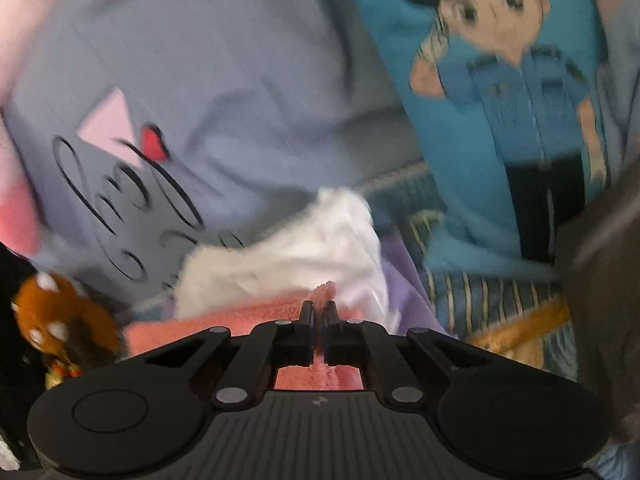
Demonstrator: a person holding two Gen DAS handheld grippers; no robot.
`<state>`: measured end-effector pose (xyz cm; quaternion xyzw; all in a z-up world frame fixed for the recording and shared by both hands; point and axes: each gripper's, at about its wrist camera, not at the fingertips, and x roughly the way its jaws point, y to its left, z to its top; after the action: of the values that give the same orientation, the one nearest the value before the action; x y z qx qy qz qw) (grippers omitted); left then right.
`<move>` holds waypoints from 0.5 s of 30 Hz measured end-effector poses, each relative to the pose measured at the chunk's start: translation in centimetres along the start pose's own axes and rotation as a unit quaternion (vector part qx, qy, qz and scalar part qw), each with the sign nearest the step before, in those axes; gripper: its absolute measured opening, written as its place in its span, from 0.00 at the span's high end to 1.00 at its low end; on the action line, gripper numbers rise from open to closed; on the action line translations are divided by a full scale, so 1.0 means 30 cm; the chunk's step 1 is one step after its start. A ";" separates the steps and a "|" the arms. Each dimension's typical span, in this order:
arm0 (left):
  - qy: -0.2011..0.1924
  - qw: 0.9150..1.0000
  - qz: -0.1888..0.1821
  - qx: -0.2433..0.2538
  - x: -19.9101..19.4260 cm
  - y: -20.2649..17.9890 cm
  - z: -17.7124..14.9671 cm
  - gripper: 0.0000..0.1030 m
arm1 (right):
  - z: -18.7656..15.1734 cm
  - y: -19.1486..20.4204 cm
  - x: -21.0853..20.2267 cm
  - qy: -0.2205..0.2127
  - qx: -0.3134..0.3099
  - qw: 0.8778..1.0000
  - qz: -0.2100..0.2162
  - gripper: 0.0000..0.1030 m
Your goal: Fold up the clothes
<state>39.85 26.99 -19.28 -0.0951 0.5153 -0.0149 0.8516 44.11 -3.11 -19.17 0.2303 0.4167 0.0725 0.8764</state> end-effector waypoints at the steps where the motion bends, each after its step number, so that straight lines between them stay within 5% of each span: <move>1: 0.001 1.000 -0.002 -0.003 0.006 0.003 -0.004 0.09 | -0.001 0.001 -0.005 -0.005 0.002 1.000 0.004 0.94; 6: -0.033 0.999 -0.007 0.020 -0.080 -0.009 -0.021 0.10 | 0.032 -0.024 -0.128 -0.072 0.049 0.996 0.026 0.76; 8: -0.054 0.998 -0.003 0.033 -0.149 -0.022 -0.035 0.10 | 0.040 -0.032 -0.203 -0.092 0.052 0.994 0.019 0.51; 11: -0.087 0.993 0.024 0.073 -0.259 -0.073 -0.085 0.08 | 0.003 -0.038 -0.341 -0.096 0.013 0.995 -0.018 0.31; 15: -0.108 0.985 0.047 0.124 -0.387 -0.196 -0.214 0.00 | -0.134 -0.106 -0.526 -0.068 -0.055 0.994 -0.070 0.18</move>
<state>29.18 21.71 -10.97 0.0341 0.4186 -0.0283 0.9071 30.71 -9.57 -11.84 0.1560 0.3664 0.0178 0.9171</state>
